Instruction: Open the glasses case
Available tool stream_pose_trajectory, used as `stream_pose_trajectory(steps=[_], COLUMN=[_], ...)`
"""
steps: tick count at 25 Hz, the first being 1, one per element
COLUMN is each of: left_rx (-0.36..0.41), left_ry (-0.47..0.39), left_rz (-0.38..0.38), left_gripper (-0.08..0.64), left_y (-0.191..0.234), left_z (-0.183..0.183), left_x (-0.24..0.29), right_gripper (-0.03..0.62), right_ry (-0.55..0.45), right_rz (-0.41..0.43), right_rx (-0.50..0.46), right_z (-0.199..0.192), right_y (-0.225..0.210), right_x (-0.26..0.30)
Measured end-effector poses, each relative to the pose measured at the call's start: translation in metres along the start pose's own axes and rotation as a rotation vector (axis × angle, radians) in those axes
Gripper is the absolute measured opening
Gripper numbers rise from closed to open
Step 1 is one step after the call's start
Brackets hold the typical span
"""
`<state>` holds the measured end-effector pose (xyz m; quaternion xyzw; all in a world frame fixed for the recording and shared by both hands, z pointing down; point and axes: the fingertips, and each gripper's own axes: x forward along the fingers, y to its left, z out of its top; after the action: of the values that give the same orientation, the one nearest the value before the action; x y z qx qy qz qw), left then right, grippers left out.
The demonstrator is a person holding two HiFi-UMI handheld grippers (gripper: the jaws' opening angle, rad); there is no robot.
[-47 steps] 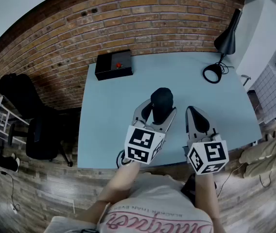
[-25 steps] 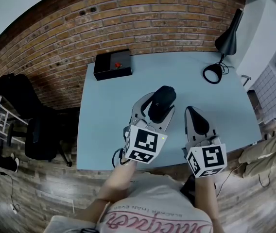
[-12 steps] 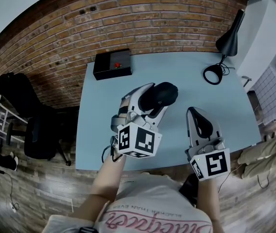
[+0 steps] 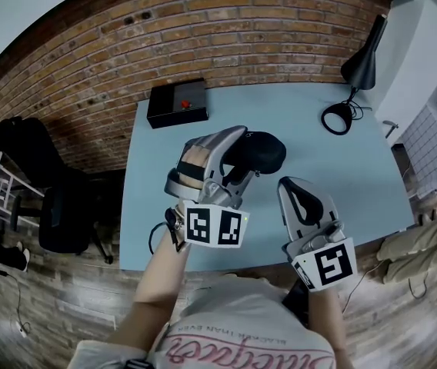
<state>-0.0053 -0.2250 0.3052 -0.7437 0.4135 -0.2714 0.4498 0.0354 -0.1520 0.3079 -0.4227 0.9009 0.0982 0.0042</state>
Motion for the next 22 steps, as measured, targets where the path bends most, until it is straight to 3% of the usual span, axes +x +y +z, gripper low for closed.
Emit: stream_pose_trajectory(steps=[3,6,10,13,16,22], left_rx=[0.024,0.030,0.031,0.031,0.052,0.061], left_ry=[-0.007,0.025,0.081,0.103,0.163,0.278], left_rz=[0.011,-0.029,-0.170,-0.256,-0.333,-0.461], left_gripper=[0.281,0.281,0.281,0.279,0.279,0.279], left_y=[0.001,-0.003,-0.020,-0.028,-0.036,-0.048], left_z=[0.000,-0.003,-0.006,-0.007,-0.012,-0.021], left_x=[0.001,0.003,0.005,0.003,0.001,-0.005], right_gripper=[0.020,0.020,0.088,0.104,0.114,0.117], right_ry=[0.007,-0.053,-0.045,0.005,-0.012,0.004], right_rz=[0.030,-0.008,-0.056,-0.093,-0.136,-0.103], right_rx=[0.015,-0.002,-0.167,-0.303,-0.416,-0.590], right_z=[0.000,0.014,0.014,0.004,0.006,0.003], right_y=[0.009,0.013,0.016,0.016,0.017,0.028], right_x=[0.005,0.009,0.008,0.006,0.005,0.015])
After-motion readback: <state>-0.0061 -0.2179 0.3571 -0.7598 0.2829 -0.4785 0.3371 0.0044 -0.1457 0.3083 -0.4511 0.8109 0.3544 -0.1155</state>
